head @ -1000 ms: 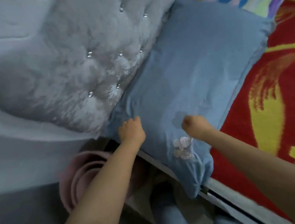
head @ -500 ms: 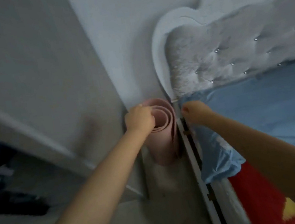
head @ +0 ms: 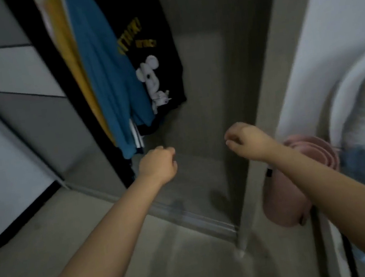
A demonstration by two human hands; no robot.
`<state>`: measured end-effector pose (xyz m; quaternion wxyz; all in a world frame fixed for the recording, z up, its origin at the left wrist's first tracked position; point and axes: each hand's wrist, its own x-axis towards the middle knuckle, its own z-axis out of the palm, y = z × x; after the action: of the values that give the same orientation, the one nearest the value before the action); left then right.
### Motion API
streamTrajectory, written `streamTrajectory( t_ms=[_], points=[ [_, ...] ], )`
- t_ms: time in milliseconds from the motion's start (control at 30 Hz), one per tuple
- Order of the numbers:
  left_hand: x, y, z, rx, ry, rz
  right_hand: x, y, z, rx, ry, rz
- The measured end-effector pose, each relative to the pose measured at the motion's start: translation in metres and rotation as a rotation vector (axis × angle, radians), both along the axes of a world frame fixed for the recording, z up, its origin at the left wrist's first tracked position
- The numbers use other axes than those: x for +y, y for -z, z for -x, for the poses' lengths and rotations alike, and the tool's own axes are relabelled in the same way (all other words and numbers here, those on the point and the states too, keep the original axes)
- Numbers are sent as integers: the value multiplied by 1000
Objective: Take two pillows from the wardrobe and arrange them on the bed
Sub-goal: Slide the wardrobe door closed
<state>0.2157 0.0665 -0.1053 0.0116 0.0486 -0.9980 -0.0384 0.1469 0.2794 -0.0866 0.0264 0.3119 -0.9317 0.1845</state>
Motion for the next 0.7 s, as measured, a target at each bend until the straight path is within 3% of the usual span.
streamTrajectory(
  t_ms=[267,467,700],
  points=[
    [-184,-20,20,-1,-311,31,-202,-13,65,41,-279,-53],
    [-301,-81,81,81,-476,50,-342,-71,149,168,-390,-22],
    [-418,-108,126,214,-554,86,-502,-126,200,572,-381,65]
  ],
)
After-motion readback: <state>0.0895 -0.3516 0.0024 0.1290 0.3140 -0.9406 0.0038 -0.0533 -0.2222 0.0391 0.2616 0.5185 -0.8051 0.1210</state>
